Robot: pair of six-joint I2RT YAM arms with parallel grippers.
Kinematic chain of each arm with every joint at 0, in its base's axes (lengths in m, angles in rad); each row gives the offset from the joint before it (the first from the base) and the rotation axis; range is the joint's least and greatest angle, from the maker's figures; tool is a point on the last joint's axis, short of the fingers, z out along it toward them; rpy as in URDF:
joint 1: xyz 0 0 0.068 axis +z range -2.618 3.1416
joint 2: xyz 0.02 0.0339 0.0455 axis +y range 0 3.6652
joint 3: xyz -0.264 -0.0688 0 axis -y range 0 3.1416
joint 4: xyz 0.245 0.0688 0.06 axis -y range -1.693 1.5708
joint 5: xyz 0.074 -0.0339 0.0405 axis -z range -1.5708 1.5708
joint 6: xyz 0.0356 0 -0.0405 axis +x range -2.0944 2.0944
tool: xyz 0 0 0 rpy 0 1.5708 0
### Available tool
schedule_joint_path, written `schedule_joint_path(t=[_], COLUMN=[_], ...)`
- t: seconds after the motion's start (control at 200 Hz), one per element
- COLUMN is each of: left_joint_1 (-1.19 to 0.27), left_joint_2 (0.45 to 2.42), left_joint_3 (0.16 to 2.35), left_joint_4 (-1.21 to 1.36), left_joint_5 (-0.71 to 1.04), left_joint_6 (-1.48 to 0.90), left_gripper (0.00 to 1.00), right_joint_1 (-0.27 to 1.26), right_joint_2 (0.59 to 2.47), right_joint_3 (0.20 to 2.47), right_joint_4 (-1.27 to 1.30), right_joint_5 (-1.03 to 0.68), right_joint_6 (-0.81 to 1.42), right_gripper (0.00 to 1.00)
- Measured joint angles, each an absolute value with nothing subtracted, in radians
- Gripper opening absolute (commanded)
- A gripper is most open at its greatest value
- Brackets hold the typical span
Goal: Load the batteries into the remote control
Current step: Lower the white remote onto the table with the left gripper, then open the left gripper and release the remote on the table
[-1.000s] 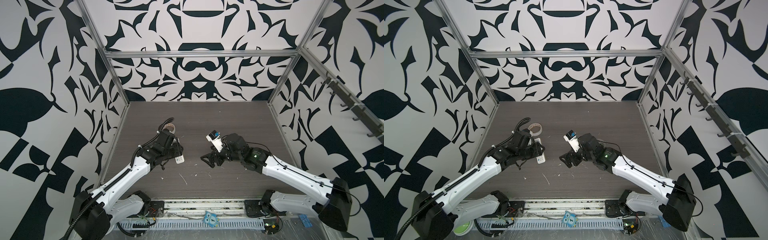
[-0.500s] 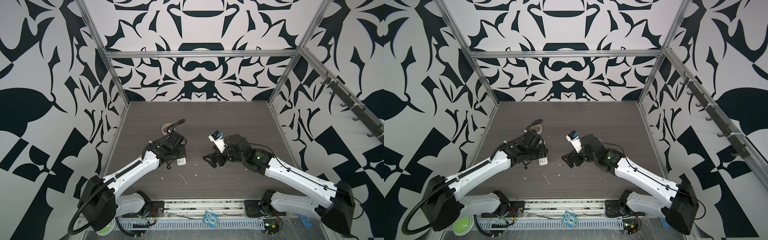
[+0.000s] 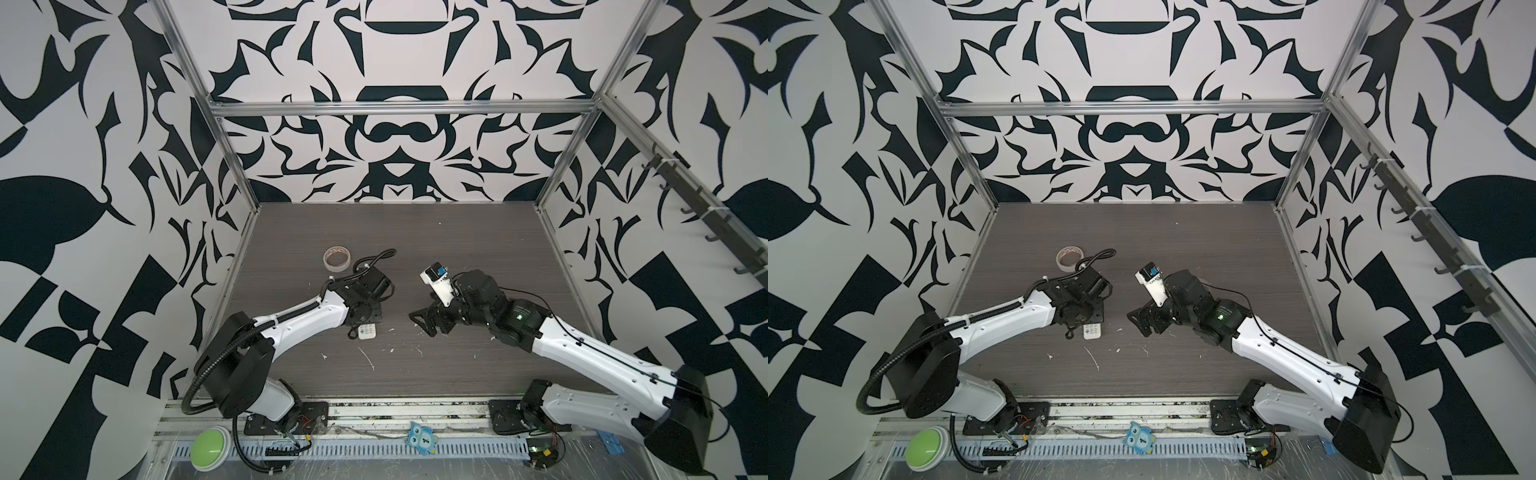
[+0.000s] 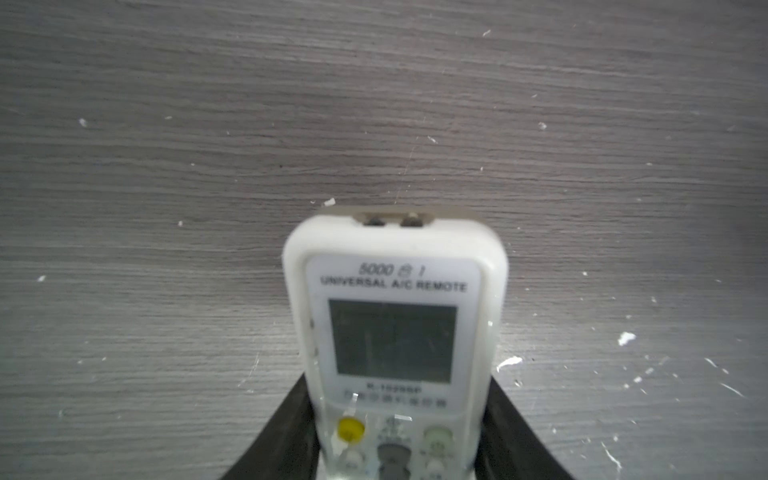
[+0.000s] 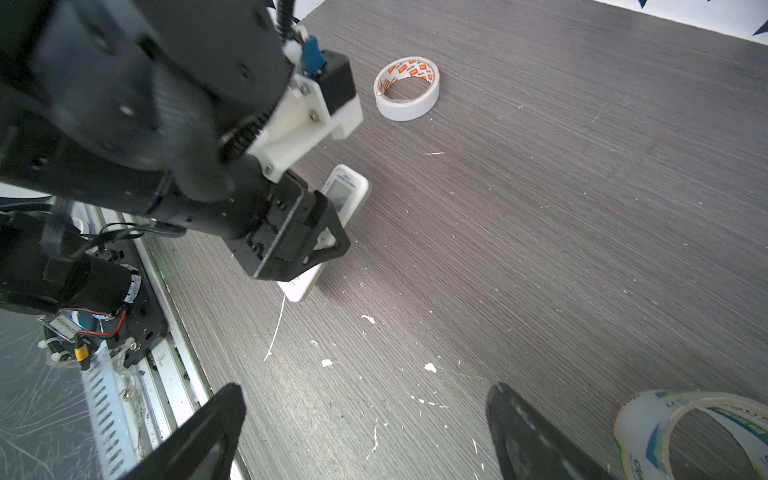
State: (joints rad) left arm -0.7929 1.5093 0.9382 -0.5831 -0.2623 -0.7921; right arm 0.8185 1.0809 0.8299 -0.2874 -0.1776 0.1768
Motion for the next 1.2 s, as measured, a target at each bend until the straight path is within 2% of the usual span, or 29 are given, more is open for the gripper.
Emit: schedule_joint_path(t=[0.725, 1.105, 1.2], left_joint_1=[-0.814, -0.815, -0.815], left_joint_2=[1.671, 1.705, 1.71], left_joint_3=[0.978, 0.984, 0.985], left_joint_4=[-0.579, -0.566, -0.563], left_joint_5=[-0.284, -0.297, -0.301], left_joint_6=[-0.816, -0.826, -0.831], left_gripper=[0.27, 0.32, 0.36], right_joint_1=[0.813, 0.808, 0.805], right_joint_2=[1.081, 1.081, 1.081], right_joint_3=[0.82, 0.82, 0.82], right_joint_4=[-0.288, -0.288, -0.288], right_joint_5=[-0.167, -0.152, -0.145], right_joint_6=[0.177, 0.176, 0.176], right_gripper=[0.95, 0.95, 0.95])
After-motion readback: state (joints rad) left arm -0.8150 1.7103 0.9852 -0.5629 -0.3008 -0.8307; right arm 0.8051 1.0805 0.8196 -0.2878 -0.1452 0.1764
